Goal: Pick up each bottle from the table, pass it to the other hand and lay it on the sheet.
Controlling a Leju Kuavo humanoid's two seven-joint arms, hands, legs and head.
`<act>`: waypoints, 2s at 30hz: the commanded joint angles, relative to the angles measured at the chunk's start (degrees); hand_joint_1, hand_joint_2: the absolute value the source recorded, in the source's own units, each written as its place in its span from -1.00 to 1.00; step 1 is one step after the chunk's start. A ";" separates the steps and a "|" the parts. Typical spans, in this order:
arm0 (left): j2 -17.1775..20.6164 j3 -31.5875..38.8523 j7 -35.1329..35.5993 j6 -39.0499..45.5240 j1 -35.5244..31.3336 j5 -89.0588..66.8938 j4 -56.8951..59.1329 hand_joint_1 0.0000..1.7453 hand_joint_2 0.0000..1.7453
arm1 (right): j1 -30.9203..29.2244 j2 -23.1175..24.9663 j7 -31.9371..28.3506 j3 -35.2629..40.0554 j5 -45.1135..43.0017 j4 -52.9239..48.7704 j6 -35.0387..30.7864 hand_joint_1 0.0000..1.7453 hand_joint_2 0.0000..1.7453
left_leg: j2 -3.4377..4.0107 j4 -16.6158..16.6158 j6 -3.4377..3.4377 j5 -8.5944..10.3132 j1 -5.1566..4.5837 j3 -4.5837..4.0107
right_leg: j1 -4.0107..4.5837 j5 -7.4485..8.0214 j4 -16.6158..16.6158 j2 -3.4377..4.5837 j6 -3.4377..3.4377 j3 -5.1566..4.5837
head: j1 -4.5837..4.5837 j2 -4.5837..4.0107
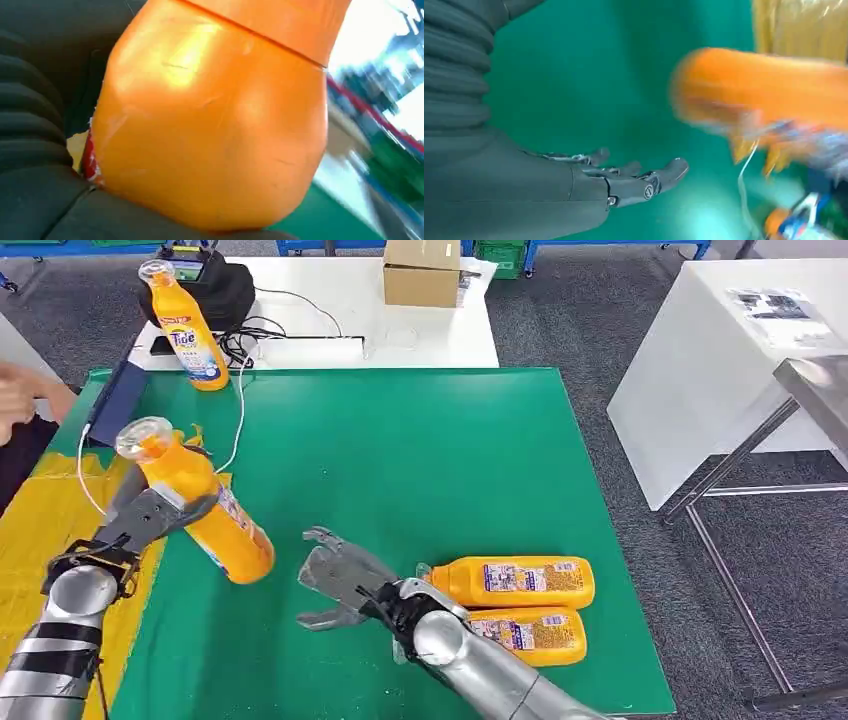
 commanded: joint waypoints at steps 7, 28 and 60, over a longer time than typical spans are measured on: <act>3.52 0.76 6.71 25.68 -0.92 -30.31 5.29 1.00 1.00 | 8.86 -11.28 1.58 -9.08 2.38 -14.95 0.66 -1.00 1.00 | -0.08 -0.16 0.17 0.00 -0.10 0.20 | -0.08 -0.06 -0.11 -0.22 0.13 0.22 | 0.00 0.00; 8.23 -7.29 11.70 34.71 10.52 -55.14 10.31 1.00 1.00 | 13.17 -21.98 -4.00 -11.93 10.26 -30.93 0.98 -1.00 1.00 | 0.04 -0.18 0.14 -0.04 -0.20 0.14 | -0.17 -0.07 -0.13 -0.10 0.11 0.10 | 0.00 0.00; 8.23 -12.98 0.63 34.16 6.34 -40.20 32.32 -1.00 -1.00 | 37.33 -53.89 1.58 -8.28 16.87 -49.12 -3.02 -1.00 1.00 | 0.11 -0.63 0.24 -0.27 -0.44 1.20 | -0.46 -0.08 -0.30 0.01 0.15 1.01 | -0.07 0.00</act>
